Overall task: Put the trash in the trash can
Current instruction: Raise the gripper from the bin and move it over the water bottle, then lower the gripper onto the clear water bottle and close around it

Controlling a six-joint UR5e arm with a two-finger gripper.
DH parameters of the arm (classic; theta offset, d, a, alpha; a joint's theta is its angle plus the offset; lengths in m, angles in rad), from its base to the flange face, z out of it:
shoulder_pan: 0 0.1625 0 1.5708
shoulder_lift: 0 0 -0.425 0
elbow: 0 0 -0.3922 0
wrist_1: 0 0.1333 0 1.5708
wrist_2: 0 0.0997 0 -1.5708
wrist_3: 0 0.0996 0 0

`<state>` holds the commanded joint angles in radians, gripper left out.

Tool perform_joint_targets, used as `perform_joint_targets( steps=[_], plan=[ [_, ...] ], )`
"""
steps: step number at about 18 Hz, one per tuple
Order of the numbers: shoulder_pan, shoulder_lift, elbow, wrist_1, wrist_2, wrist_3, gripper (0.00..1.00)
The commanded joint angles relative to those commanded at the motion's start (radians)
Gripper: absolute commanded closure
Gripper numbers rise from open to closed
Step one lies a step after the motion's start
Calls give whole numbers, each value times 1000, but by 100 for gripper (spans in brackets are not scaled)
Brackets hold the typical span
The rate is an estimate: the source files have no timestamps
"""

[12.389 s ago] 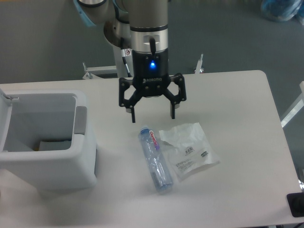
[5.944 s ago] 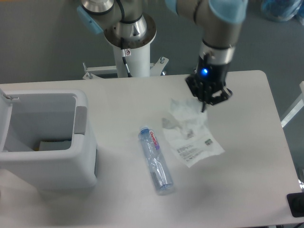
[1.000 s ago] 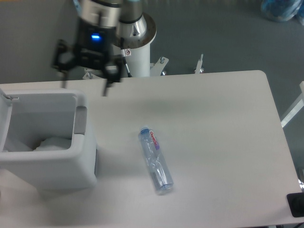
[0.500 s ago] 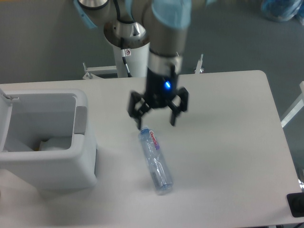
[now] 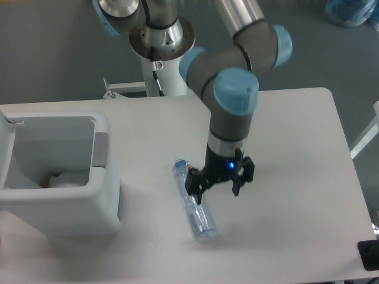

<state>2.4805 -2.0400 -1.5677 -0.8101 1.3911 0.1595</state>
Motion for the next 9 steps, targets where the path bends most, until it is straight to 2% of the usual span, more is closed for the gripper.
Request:
perform_joint_targets(
  steps=[9],
  plan=[
    [-38,-91,32,9,54,3,0]
  ],
)
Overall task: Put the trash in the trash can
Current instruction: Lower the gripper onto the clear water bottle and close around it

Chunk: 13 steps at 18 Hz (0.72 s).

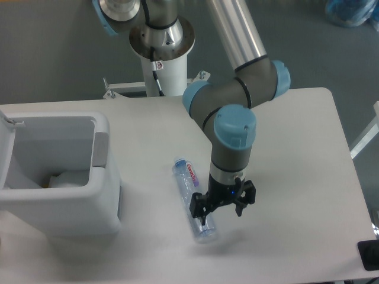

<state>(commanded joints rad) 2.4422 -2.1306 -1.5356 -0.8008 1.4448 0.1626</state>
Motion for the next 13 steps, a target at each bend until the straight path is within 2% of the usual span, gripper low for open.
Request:
perform_joint_targets(
  steps=[2,13],
  plan=[
    [-23,-28,11,2,34,-8,0],
    [-35,-69,-1,3,54,-2,0]
  ],
)
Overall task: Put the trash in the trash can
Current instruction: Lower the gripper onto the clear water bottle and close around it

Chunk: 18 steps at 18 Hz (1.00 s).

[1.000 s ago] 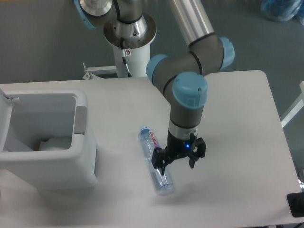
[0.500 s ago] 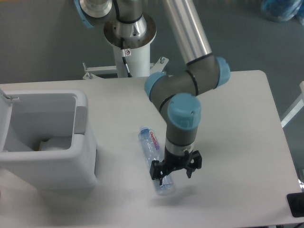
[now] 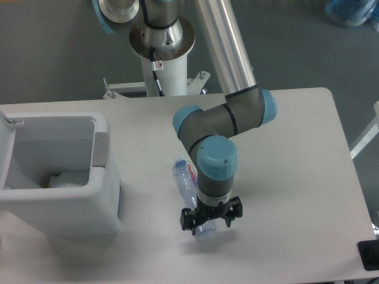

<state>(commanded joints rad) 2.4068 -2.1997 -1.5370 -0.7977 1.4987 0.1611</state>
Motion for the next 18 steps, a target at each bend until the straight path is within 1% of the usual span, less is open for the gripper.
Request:
perform_joint_targets(
  steps=[9,11,13,14,17,18],
  plan=[
    [-2,-28,0,5,9,3,1],
    [-2,-28,0,5,9,3,5],
    [-2,-28,0,5,9,5,11],
    [-2,-28,0,5,9,5,12],
    [-14,-28,0,8,8,5,22],
    [-12,-28,0,8,8,5,22]
  ],
)
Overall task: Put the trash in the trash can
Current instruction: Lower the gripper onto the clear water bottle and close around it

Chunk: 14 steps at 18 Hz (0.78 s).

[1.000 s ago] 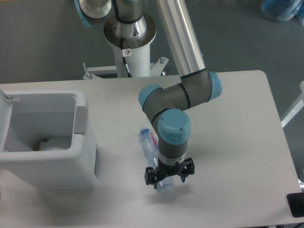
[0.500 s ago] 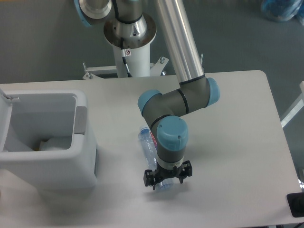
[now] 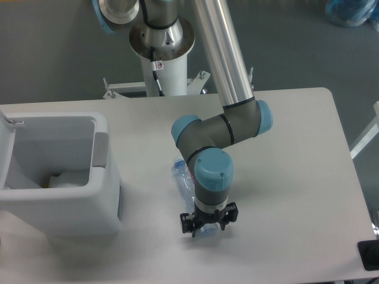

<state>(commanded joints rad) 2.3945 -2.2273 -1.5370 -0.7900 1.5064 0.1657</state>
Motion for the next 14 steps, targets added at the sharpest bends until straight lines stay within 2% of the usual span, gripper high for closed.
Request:
perform_joint_targets(
  steps=[5,14],
  plan=[
    [-2,2,-5,2,-3,2,28],
    [0,6,-6,0,-3,12,30]
  ],
)
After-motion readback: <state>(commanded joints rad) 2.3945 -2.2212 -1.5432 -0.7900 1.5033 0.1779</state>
